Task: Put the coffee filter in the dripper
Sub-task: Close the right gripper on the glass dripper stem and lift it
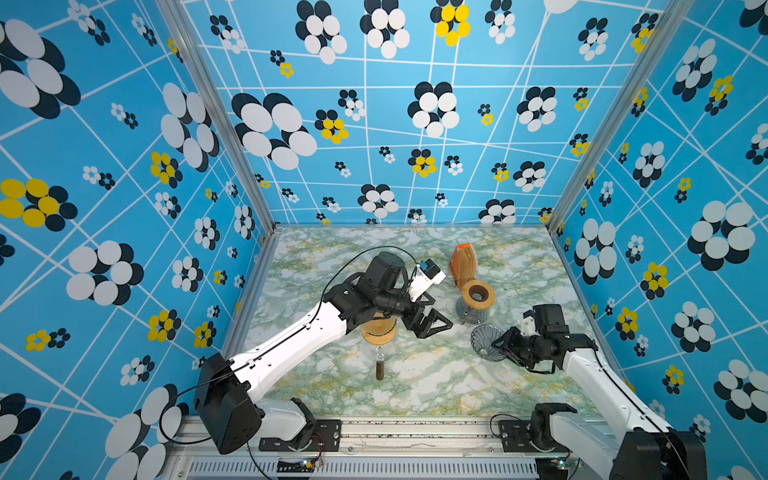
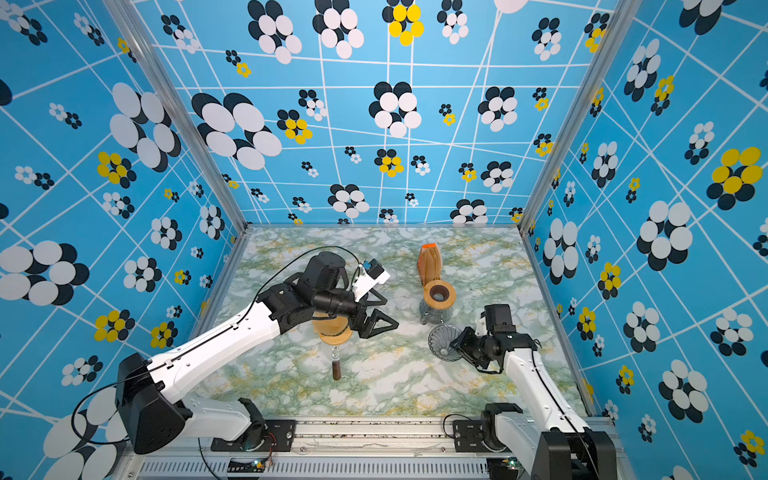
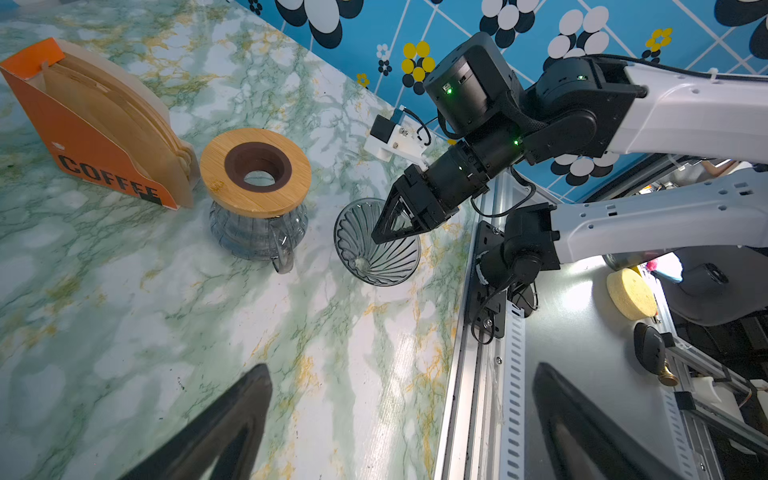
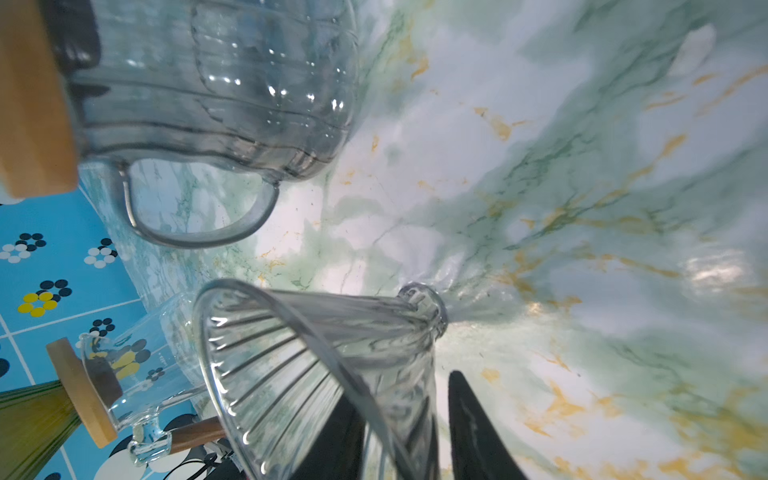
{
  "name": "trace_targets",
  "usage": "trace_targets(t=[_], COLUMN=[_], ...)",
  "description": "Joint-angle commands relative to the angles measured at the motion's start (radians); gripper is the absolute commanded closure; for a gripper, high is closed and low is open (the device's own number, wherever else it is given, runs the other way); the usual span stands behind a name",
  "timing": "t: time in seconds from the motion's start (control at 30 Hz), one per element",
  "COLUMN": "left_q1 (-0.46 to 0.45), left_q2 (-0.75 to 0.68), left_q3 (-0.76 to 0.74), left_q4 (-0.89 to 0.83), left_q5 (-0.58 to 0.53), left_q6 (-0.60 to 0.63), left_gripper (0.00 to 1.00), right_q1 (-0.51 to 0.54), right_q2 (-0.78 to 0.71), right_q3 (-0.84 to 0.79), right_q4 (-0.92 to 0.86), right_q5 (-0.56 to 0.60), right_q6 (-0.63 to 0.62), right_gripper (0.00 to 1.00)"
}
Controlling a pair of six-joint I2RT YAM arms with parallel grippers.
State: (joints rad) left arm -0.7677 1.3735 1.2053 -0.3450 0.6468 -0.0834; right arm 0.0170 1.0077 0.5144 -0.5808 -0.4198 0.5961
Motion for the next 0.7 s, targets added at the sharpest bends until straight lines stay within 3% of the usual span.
trace_targets(t=[0.0,0.67], left_q1=[-0.006,-0.006], left_q2=[0.006,-0.002], left_q3=[0.020,0.026], left_q4=[-0.020,-0.031], left_q5=[0.000,-0.014], left_q6=[0.020,0.030], left_gripper=[0.01,0.01], right_q1=[0.011,0.023], right_q2=[0.003,-0.010], right_q3=[-0.017,-0.006], right_q4=[0.018,0.026], right_q5=[-0.001,0.008], right_q6=[0.014,0.030], right_gripper=[0.67,0.84])
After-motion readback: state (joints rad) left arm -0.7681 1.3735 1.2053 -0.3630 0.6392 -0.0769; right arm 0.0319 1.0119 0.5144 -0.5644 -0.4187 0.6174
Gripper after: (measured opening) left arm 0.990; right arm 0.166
